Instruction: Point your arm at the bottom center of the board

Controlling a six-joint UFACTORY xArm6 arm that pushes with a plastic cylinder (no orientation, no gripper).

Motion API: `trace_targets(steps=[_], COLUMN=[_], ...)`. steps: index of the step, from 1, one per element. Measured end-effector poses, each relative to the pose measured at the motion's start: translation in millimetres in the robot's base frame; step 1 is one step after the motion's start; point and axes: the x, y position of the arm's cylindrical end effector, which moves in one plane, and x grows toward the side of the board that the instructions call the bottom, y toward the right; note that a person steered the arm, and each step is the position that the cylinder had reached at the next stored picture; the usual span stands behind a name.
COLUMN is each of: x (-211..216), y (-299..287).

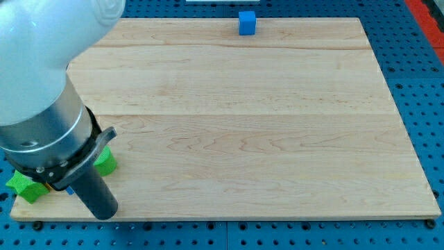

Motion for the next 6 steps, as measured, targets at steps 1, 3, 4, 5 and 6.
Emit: trace_targets(steps=[1, 3, 4, 5, 6], x=[3, 2, 0, -41, -139], y=[-6, -30, 65, 154, 134])
